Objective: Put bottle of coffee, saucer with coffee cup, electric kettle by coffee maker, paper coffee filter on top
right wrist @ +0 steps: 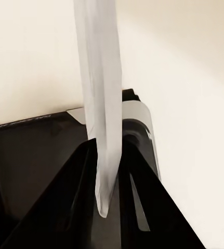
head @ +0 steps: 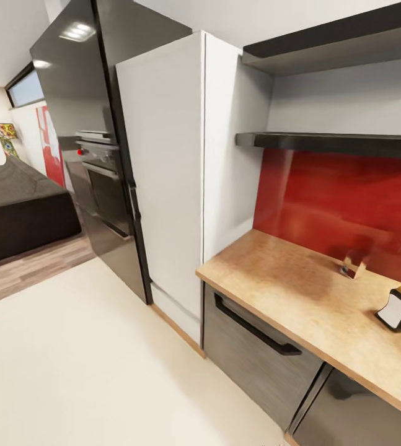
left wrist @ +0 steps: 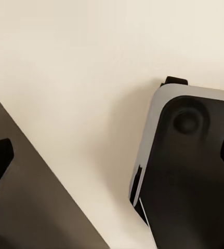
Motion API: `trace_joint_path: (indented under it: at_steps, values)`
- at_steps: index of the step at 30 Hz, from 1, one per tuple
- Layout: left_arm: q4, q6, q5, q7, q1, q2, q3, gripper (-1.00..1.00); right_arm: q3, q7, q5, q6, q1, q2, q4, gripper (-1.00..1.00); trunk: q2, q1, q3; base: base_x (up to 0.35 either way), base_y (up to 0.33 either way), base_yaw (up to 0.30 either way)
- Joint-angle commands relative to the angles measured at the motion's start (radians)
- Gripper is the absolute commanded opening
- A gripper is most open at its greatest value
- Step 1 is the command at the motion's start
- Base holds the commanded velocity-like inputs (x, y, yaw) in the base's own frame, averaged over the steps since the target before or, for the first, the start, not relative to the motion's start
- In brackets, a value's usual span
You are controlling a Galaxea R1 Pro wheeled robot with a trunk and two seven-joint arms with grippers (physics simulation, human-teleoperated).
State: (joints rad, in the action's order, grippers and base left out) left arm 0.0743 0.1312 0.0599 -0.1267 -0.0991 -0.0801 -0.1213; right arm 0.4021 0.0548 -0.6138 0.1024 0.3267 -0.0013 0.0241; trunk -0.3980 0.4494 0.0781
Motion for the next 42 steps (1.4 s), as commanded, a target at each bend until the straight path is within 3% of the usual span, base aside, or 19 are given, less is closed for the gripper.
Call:
trace_joint_path:
  at_steps: [1, 13, 42]
  values:
    - [-0.001, 0.004, 0.006, 0.001, -0.001, 0.000, -0.003, 1.00, 0.008, -0.003, -0.012, 0.005, 0.000, 0.000, 0.002, -1.00, -0.002, 0.001, 0.002, 0.014, 0.333, -0.283]
    - [0.001, 0.005, 0.014, 0.001, -0.001, 0.000, -0.006, 1.00, 0.007, -0.003, -0.012, 0.005, 0.000, 0.001, 0.003, -1.00, -0.002, 0.001, -0.002, 0.002, 0.316, -0.294]
    - [-0.004, 0.005, 0.011, -0.004, 0.008, -0.003, -0.009, 1.00, 0.008, -0.003, -0.012, 0.005, 0.000, 0.006, 0.004, -1.00, -0.002, 0.001, -0.002, 0.096, 0.091, -0.300]
